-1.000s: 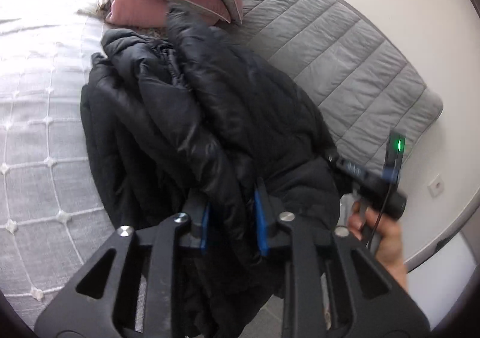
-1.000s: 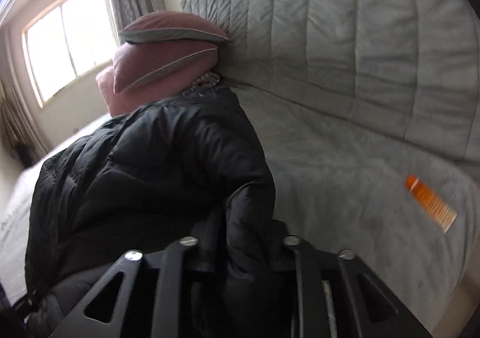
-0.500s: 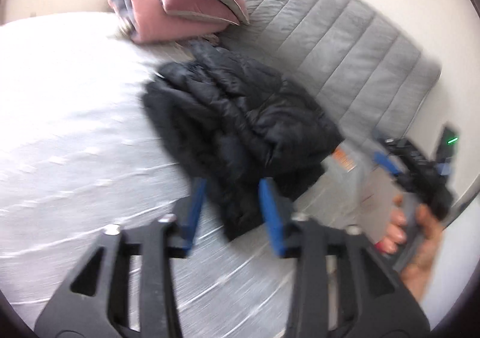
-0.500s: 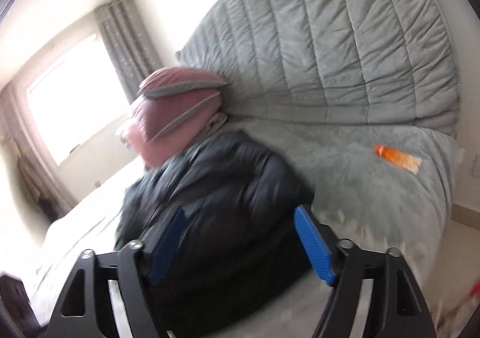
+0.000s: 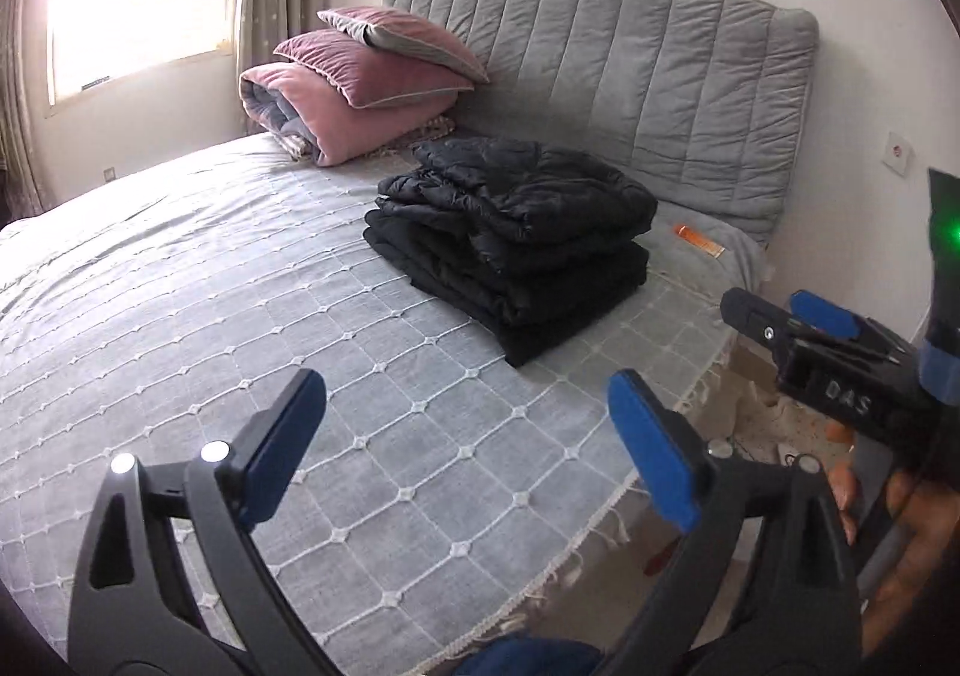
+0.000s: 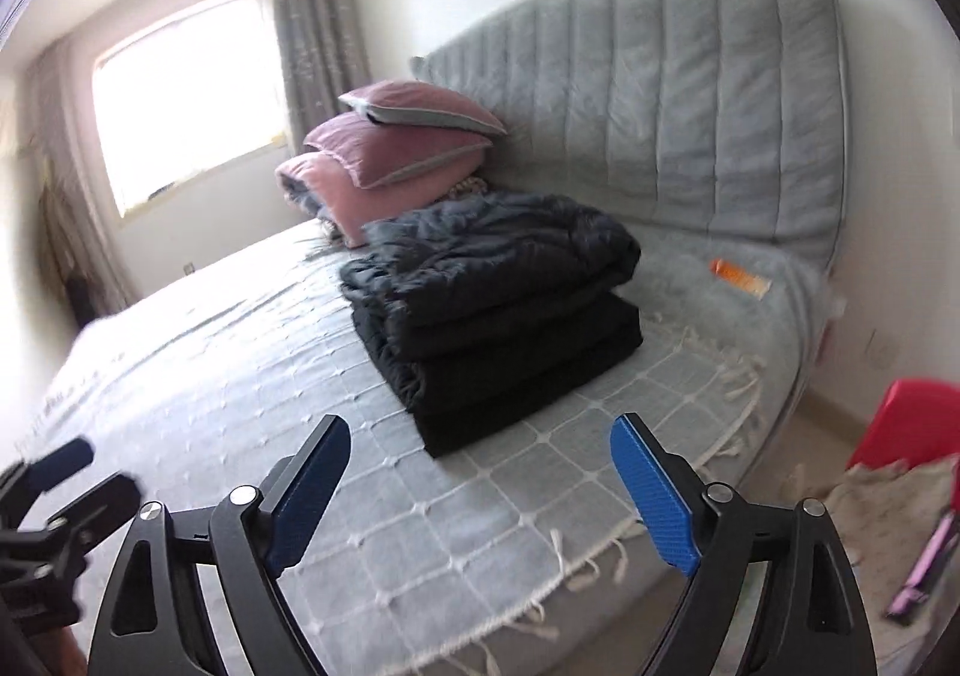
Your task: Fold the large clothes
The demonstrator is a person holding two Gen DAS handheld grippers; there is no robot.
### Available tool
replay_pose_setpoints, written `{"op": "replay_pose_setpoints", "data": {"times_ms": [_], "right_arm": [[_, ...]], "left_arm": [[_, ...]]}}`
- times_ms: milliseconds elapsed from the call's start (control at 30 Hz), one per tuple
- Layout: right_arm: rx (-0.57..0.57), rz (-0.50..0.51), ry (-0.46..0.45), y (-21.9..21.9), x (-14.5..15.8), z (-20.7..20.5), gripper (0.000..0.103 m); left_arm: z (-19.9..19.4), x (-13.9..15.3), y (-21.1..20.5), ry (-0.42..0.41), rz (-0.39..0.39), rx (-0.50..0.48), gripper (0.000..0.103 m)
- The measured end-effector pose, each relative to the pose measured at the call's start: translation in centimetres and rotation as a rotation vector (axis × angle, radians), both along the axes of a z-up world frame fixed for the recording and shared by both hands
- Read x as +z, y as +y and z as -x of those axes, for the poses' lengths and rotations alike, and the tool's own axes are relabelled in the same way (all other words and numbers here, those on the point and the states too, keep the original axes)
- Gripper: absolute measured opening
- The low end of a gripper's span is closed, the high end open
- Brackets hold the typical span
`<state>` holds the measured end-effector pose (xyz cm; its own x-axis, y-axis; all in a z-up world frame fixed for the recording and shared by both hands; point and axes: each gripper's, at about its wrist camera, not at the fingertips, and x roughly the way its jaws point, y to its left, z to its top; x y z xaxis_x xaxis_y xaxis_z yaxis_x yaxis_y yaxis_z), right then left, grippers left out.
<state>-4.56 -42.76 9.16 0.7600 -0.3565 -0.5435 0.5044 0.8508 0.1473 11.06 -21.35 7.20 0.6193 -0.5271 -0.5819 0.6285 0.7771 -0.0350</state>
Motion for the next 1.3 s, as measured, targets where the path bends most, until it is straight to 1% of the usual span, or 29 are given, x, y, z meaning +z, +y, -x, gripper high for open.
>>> {"op": "replay_pose_setpoints", "data": {"times_ms": [67,133,233,267,300,367,500,600,700,733,1067,1300], "right_arm": [[-0.019,0.065,0.005,1.6,0.9,1.4,0.092],[-0.04,0.111,0.009,3.0,1.6,2.7,0.092],[-0.066,0.13,0.008,4.3,2.5,4.1,0.094],[-0.069,0.133,0.002,4.6,2.7,4.6,0.101],[-0.069,0.141,0.001,5.1,2.9,4.9,0.103],[-0.062,0.157,0.012,5.9,3.2,5.2,0.103],[-0.069,0.142,0.022,6.3,3.1,5.6,0.103],[-0.081,0.135,0.028,6.4,3.0,5.9,0.103],[-0.073,0.134,0.035,6.6,3.0,5.9,0.103],[-0.073,0.136,0.038,6.6,3.0,6.0,0.103],[-0.084,0.131,0.034,6.6,3.0,6.1,0.103],[-0.102,0.124,0.038,6.5,2.9,6.2,0.103]], "left_arm": [[0.4,-0.2,0.4,0.033,0.039,-0.022,0.096],[0.6,-0.3,0.4,0.054,0.045,-0.025,0.096],[1.6,-0.1,0.8,0.028,0.034,-0.026,0.096],[1.9,0.1,0.9,0.021,0.036,-0.029,0.096],[2.3,0.3,1.2,0.017,0.041,-0.029,0.096],[2.7,0.5,1.5,0.009,0.047,-0.034,0.096],[3.1,0.8,2.0,-0.005,0.036,-0.02,0.096],[3.3,1.2,2.4,-0.014,0.05,-0.02,0.097],[3.5,1.4,2.6,-0.02,0.06,-0.019,0.102],[3.6,1.4,2.6,-0.02,0.064,-0.022,0.102],[3.6,1.3,2.3,0.02,0.07,-0.057,0.102],[3.6,1.3,2.5,0.008,0.064,-0.03,0.102]]}}
